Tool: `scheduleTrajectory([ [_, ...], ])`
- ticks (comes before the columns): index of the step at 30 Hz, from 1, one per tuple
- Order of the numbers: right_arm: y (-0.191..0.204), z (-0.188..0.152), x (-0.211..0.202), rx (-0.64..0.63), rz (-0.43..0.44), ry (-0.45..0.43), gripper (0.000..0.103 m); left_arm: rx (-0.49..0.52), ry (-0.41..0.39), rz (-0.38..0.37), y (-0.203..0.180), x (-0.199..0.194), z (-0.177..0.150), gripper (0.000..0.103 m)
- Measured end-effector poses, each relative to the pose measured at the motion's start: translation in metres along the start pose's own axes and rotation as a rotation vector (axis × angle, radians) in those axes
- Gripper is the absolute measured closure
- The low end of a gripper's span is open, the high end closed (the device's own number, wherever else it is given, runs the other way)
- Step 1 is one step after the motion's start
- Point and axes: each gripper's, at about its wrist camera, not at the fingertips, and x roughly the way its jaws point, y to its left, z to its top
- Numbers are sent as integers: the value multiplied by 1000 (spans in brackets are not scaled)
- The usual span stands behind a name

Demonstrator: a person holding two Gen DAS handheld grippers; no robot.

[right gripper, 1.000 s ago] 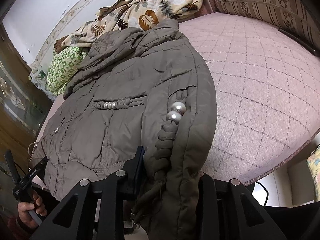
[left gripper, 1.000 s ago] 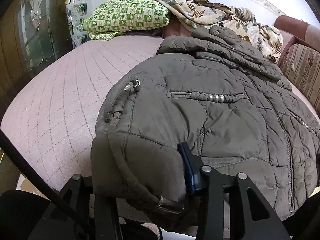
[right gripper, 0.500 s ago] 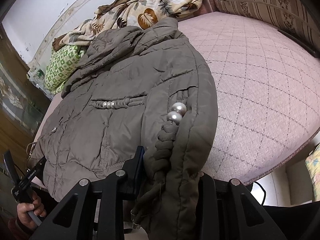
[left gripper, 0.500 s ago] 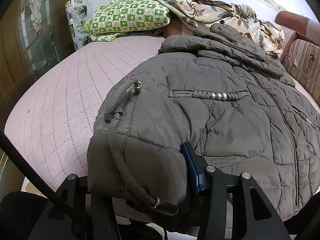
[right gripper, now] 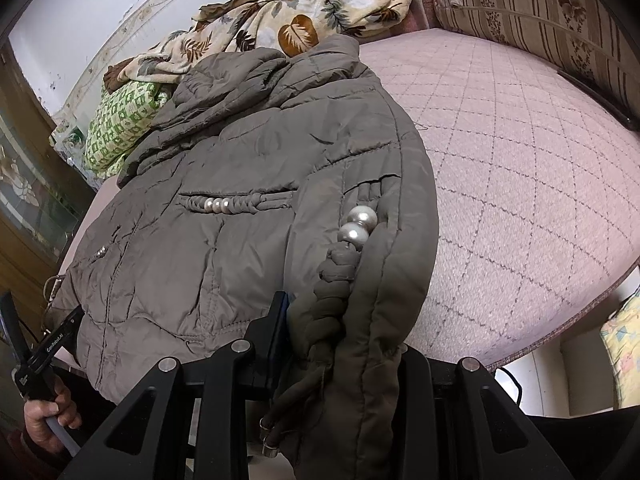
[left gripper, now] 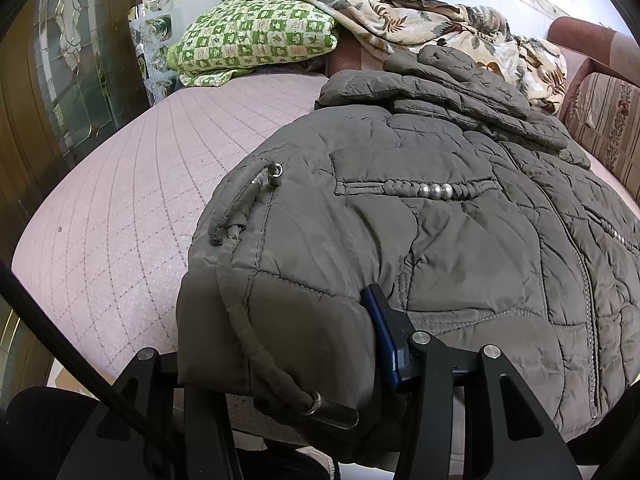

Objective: Fold large clothes

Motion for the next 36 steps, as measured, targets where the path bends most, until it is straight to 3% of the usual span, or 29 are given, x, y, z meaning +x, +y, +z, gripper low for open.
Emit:
scheduleTrajectory([
  [15, 2, 0, -9, -10, 12, -53, 81, 50, -32, 16, -5, -6, 1, 66],
  [36, 4, 1, -20, -6, 34, -109, 83, 97, -91, 51, -11, -16, 3, 70],
])
